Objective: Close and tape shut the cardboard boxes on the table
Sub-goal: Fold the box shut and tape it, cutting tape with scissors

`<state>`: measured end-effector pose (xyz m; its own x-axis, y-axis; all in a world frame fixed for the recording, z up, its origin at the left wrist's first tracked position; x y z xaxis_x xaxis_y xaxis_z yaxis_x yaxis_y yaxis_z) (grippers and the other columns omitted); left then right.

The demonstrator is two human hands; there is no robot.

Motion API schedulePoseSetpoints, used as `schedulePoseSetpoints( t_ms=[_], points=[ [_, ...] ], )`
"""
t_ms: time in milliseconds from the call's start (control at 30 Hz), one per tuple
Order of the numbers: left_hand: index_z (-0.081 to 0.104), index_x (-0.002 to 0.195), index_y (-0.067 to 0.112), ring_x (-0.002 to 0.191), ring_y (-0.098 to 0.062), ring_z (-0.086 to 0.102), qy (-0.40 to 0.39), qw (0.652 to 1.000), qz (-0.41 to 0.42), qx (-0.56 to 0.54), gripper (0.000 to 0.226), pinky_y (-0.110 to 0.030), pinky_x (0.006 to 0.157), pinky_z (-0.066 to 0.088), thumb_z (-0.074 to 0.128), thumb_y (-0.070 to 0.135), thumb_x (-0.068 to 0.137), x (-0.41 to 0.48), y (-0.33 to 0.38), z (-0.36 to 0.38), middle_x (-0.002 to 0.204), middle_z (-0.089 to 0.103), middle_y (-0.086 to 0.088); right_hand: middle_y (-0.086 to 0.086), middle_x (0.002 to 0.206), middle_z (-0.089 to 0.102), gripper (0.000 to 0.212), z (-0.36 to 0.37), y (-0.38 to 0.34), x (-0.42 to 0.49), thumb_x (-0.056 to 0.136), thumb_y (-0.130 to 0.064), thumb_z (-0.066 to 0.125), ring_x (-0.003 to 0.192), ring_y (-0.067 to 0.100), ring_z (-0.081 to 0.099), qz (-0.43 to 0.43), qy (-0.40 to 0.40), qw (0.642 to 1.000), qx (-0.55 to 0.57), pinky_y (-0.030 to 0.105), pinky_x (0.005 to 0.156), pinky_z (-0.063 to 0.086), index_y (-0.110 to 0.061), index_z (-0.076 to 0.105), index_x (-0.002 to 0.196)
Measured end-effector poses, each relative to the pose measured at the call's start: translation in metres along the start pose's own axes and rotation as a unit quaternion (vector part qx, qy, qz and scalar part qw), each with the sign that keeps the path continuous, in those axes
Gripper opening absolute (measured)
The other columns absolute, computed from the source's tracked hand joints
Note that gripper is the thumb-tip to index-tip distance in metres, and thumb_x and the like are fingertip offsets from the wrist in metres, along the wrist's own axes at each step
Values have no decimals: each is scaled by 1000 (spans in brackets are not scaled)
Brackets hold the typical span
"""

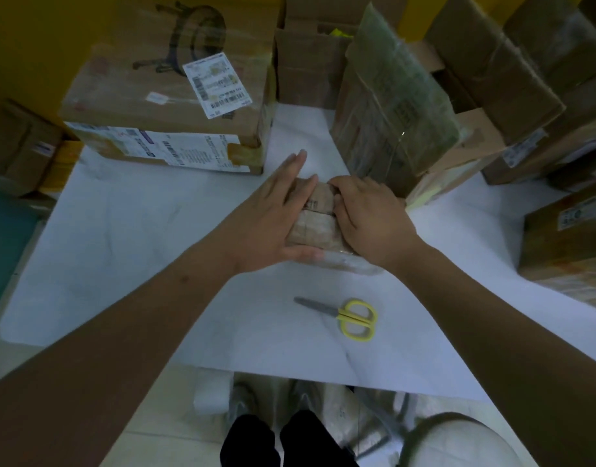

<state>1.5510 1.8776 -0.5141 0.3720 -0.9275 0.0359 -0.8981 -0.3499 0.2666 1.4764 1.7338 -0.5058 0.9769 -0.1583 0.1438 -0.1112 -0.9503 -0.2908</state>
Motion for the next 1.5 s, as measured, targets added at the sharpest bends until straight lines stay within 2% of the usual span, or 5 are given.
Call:
schedulePoseSetpoints(
  t_ms=[467, 633, 833, 1200, 1500],
  points=[
    [12, 157, 18, 149, -15, 15, 41, 978, -136, -153, 100, -26, 117, 21, 62, 62, 82, -33, -5, -25, 164, 12, -3, 16, 133, 56, 42, -18, -65, -11, 92, -19, 41, 123, 34, 51, 32, 102, 994, -13, 48, 109, 37, -3, 58, 127],
    [55, 107, 18, 80, -1, 57, 393, 727, -510, -240, 18, -36, 84, 52, 63, 24, 92, -191, -9, -28, 93, 59, 4, 15, 114, 62, 29, 9, -169, -55, 86, -3, 49, 105, 29, 55, -112, 115, 970, 181, 35, 94, 44, -2, 66, 109],
    [27, 148, 5, 126, -32, 48, 152, 487, -749, -423, 89, -39, 100, 40, 71, 47, 83, -262, 35, 78, 143, 44, -19, 2, 110, 59, 24, 109, -180, -93, 89, -3, 49, 100, 18, 53, -48, -80, 960, 265, 33, 77, 49, -9, 66, 106],
    [69, 93, 10, 73, -16, 63, -126, 643, -599, -460, 29, -20, 67, 49, 58, 37, 90, -233, 17, 53, 95, 69, -11, -1, 84, 70, 29, 120, -155, -114, 100, -29, 47, 77, 16, 64, 197, -195, 925, 262, 31, 77, 51, -12, 67, 89],
    [68, 80, 22, 51, -3, 60, 93, 750, -507, -414, 18, -15, 47, 42, 60, 29, 94, -173, 28, -45, 68, 68, 4, 6, 105, 75, 35, 56, -159, -67, 98, -37, 51, 100, 21, 70, 318, -192, 594, 714, 30, 87, 51, -11, 72, 109]
  ],
)
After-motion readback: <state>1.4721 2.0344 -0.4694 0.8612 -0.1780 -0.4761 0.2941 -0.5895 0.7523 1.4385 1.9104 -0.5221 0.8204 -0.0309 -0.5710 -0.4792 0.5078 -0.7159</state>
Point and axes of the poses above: each hand's wrist, its own x-axis towards the middle knuckle, its own z-axis out of the palm, y = z × x, the point moved 5 cm from there along x, towards the middle knuckle
